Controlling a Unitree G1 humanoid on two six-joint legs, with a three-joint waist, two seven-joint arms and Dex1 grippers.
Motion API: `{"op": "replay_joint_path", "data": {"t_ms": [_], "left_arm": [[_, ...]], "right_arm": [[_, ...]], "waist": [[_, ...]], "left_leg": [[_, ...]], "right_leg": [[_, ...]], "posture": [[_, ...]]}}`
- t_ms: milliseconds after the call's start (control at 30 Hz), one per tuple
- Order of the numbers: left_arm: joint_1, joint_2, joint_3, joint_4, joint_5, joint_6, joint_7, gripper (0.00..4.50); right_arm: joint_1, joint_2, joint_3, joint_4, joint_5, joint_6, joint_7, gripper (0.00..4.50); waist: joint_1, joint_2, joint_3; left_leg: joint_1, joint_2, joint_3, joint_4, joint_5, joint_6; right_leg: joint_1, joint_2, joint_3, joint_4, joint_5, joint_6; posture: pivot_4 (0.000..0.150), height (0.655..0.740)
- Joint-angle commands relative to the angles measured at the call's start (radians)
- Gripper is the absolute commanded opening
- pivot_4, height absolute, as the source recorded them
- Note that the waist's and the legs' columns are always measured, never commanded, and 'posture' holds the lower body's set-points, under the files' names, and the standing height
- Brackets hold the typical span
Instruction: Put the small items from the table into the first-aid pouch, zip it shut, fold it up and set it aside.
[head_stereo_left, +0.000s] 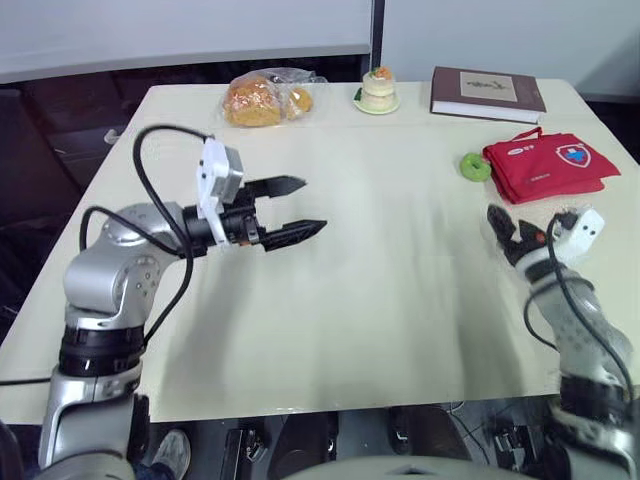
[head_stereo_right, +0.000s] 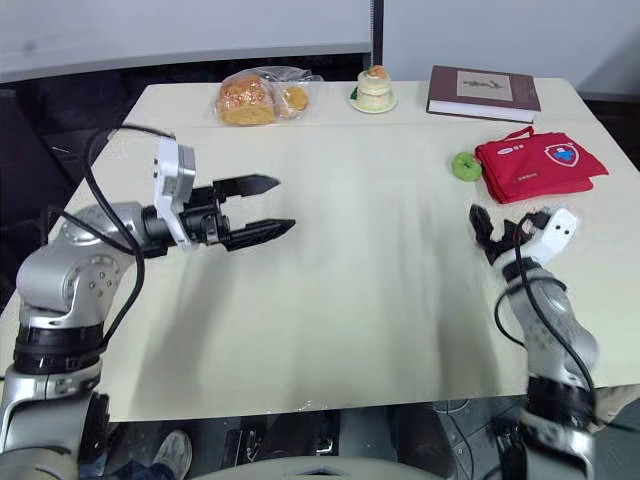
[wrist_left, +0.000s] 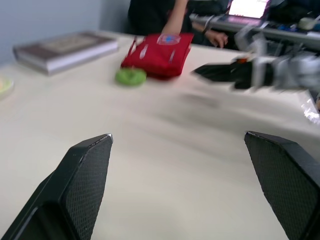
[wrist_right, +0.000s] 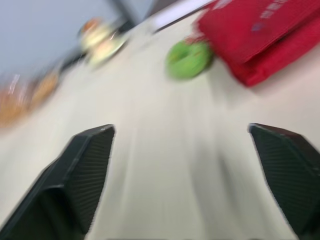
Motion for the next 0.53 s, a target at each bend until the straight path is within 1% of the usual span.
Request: {"op": "replay_joint_path", "data": {"t_ms": [33, 100, 167, 233, 300, 333, 433, 533], "left_arm": [[0.080, -0.011, 0.042, -0.062, 0.021, -0.049, 0.048, 4.50], [0.240, -0.009, 0.056, -0.099, 0.041, -0.078, 0.043, 4.50], [0.349, -0.005, 0.062, -0.099, 0.061, -0.119, 0.023, 4.50], [0.391, -0.009, 0.064, -0.055, 0.101, -0.198, 0.015, 4.50], [0.409, -0.021, 0.071, -0.045, 0.108, -0.233, 0.020, 4.50], [0.429, -0.025, 0.076, -0.058, 0.104, -0.236, 0.025, 4.50], [0.488, -0.033, 0.084, -0.098, 0.107, -0.252, 0.035, 4.50], [0.546, -0.039, 0.066, -0.145, 0.119, -0.238, 0.067, 4.50]], "right_arm": [[0.106, -0.160, 0.057, -0.124, -0.116, -0.135, 0.261, 4.44], [0.218, -0.261, 0.007, -0.132, -0.155, -0.239, 0.425, 4.44], [0.290, -0.313, -0.050, -0.120, -0.159, -0.306, 0.526, 4.44], [0.374, -0.372, -0.088, -0.091, -0.180, -0.365, 0.642, 4.44], [0.406, -0.401, -0.117, -0.064, -0.172, -0.394, 0.711, 4.44], [0.414, -0.406, -0.140, -0.049, -0.160, -0.402, 0.727, 4.44], [0.438, -0.413, -0.206, -0.015, -0.137, -0.416, 0.780, 4.44], [0.459, -0.422, -0.242, -0.027, -0.125, -0.396, 0.805, 4.44]], "waist": [[0.001, 0.001, 0.000], [0.001, 0.001, -0.001], [0.001, 0.001, -0.001], [0.006, -0.001, 0.000], [0.025, -0.004, 0.001], [0.030, -0.006, 0.000], [0.038, -0.005, 0.000], [0.041, -0.005, 0.000]], "left_leg": [[0.000, 0.000, 0.000, 0.000, 0.000, 0.000], [0.001, 0.000, 0.000, 0.000, 0.000, 0.000], [0.001, 0.000, 0.000, 0.000, 0.000, 0.000], [0.001, 0.001, 0.001, -0.001, 0.000, 0.000], [0.001, 0.000, 0.000, -0.001, 0.000, 0.000], [0.003, 0.000, -0.001, -0.001, 0.000, 0.000], [0.007, 0.001, -0.001, 0.001, 0.000, 0.000], [0.007, 0.001, -0.001, 0.001, -0.002, 0.002]], "right_leg": [[0.000, 0.000, 0.000, 0.000, 0.000, 0.000], [0.001, 0.000, 0.000, 0.000, -0.001, 0.001], [0.000, 0.001, 0.000, -0.001, -0.001, 0.001], [0.000, 0.000, 0.001, -0.001, -0.001, 0.001], [0.001, 0.000, -0.001, -0.002, -0.001, 0.001], [0.003, 0.000, -0.001, -0.003, -0.002, -0.001], [0.009, -0.001, -0.002, -0.003, -0.005, -0.001], [0.009, -0.001, -0.002, -0.005, -0.004, -0.003]], "posture": [[0.150, 0.7289], [0.150, 0.7289], [0.150, 0.7289], [0.150, 0.7289], [0.150, 0.7289], [0.150, 0.7289], [0.150, 0.7289], [0.150, 0.7289]]}}
